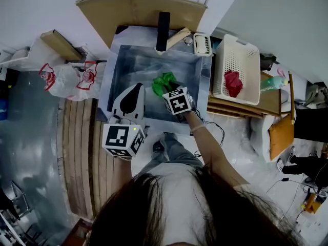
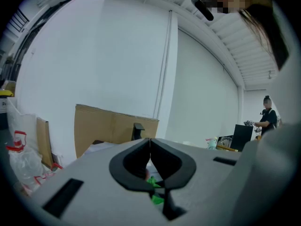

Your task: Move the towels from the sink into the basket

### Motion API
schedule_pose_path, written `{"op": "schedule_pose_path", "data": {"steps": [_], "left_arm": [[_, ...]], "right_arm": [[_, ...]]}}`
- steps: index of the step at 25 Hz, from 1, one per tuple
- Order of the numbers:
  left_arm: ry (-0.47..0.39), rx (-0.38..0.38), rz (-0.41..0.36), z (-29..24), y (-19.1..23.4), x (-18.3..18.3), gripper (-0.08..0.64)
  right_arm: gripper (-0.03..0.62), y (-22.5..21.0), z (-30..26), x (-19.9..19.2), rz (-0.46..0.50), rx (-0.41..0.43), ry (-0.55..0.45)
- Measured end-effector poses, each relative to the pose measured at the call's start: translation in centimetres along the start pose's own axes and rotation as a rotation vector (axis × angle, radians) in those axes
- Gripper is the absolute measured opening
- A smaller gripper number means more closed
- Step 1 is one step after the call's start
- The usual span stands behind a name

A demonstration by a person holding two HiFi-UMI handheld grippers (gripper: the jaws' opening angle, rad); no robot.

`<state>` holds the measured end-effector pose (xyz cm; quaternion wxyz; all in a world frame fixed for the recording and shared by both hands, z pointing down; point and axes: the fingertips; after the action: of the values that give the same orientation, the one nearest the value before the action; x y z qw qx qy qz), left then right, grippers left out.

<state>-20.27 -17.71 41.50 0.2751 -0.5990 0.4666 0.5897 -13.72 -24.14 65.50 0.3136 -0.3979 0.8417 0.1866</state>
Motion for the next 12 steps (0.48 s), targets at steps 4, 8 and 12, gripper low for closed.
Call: {"op": "schedule_pose_path", "data": {"steps": [4,8,12], "left_arm": [[-0.009,-0.008,-0.015,1.1,-0.9,0.3,0.009],[-0.018,-0.012,-0.031,2.3,-1.8,0.7,0.009],[-0.034,-0.024,-0.047,3.6,-2.7,1.2,0.009]], "right_arm": [[0.120,0.2,2.1,0.9,-0.010,-0.011,-0.046],[0.118,0.4,4.3,1.7,-0.024,-0.027,-0.091],[0.118,0.6,6.7,2.6,-0.037,-0.046,-0.140]]}}
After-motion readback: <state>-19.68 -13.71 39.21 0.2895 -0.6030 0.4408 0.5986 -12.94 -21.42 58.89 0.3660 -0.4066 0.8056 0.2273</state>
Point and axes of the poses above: the fingertips, and each gripper's own axes: z backward along the fingers, y to its left, x out of its top, and after that the axes turned 13 degrees about -x, right-handed
